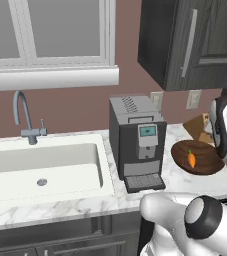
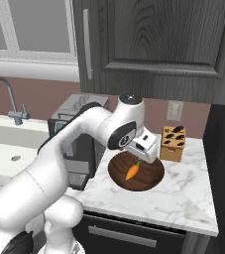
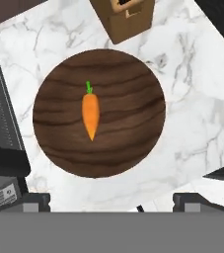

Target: Take the cucumber, carrot, and orange from the freezer and place them in the bowl on the counter.

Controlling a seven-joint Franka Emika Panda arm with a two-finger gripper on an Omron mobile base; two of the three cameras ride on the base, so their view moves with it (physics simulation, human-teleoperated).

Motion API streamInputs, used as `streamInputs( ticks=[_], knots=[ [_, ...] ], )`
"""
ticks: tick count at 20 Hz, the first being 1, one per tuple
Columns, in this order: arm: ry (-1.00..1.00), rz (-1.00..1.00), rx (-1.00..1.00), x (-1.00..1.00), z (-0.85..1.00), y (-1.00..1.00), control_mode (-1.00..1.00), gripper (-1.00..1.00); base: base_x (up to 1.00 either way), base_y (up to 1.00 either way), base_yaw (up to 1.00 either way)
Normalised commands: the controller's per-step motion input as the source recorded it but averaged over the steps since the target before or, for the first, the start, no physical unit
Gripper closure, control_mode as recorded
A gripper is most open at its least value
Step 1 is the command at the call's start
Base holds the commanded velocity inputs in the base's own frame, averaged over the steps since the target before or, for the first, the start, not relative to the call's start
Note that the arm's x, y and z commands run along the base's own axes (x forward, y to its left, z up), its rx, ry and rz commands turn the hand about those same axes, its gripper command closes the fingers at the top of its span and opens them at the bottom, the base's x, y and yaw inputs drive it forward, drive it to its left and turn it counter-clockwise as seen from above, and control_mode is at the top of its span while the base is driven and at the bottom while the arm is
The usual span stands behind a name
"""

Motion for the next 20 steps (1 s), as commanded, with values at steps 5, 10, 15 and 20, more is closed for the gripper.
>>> streamInputs(
  ticks=[5,10,15,20],
  knots=[
    [-0.05,-0.09,0.00,-1.00,0.75,0.11,-1.00,-1.00,0.00,0.00,0.00],
    [-0.02,0.06,-0.16,-1.00,0.23,0.79,-1.00,-1.00,0.00,0.00,0.00],
    [0.00,0.00,0.00,0.00,0.00,0.00,1.00,-1.00,-1.00,0.55,0.16],
    [0.00,0.00,0.00,0.00,0.00,0.00,1.00,-1.00,-0.95,-0.39,0.01]
  ],
)
